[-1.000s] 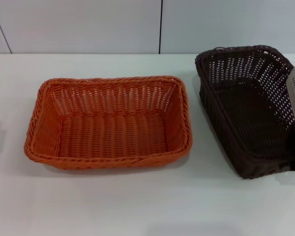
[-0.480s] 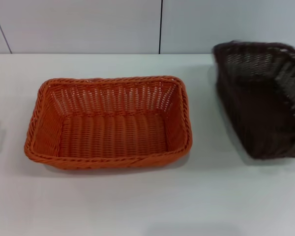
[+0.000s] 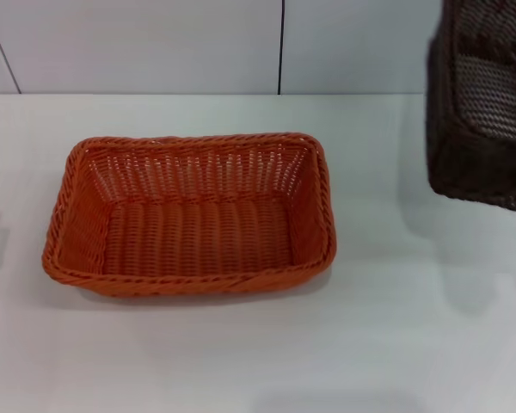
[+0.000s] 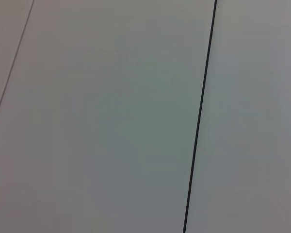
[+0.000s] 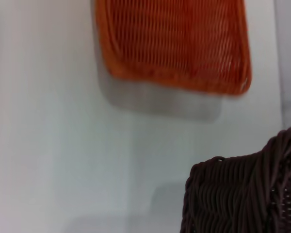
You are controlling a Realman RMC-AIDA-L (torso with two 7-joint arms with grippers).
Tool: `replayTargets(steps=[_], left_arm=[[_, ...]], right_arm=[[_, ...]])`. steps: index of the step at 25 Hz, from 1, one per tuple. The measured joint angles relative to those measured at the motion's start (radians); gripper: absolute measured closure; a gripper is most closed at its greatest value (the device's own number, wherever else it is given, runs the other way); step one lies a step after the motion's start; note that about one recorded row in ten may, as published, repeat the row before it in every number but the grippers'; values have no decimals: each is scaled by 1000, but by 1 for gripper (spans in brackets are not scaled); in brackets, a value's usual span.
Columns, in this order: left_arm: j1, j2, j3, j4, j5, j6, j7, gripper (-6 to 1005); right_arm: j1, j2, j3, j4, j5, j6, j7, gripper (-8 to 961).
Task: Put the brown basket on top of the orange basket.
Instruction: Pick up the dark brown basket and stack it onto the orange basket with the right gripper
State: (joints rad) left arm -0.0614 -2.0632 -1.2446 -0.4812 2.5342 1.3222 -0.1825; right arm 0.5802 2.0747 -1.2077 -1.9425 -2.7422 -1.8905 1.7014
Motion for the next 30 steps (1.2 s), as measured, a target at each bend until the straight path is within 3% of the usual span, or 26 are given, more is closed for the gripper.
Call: replayTargets(steps=[6, 9, 12, 25, 30], left_arm=[[0, 0, -2, 6, 0, 0, 0, 213], [-1, 0, -3, 16, 0, 0, -8, 213], [-3, 0, -9, 27, 0, 0, -36, 213], [2, -3, -45, 25, 0, 29, -52, 212], [1, -4, -81, 29, 0, 53, -44, 212]], right_arm=[[-1, -1, -66, -20, 83, 64, -64, 801], [-4, -1, -123, -7, 117, 81, -187, 800], [23, -4, -105, 20, 210, 103, -365, 799], [52, -7, -98, 62, 335, 215, -632, 795], [46, -23, -82, 128, 368, 208, -745, 793]])
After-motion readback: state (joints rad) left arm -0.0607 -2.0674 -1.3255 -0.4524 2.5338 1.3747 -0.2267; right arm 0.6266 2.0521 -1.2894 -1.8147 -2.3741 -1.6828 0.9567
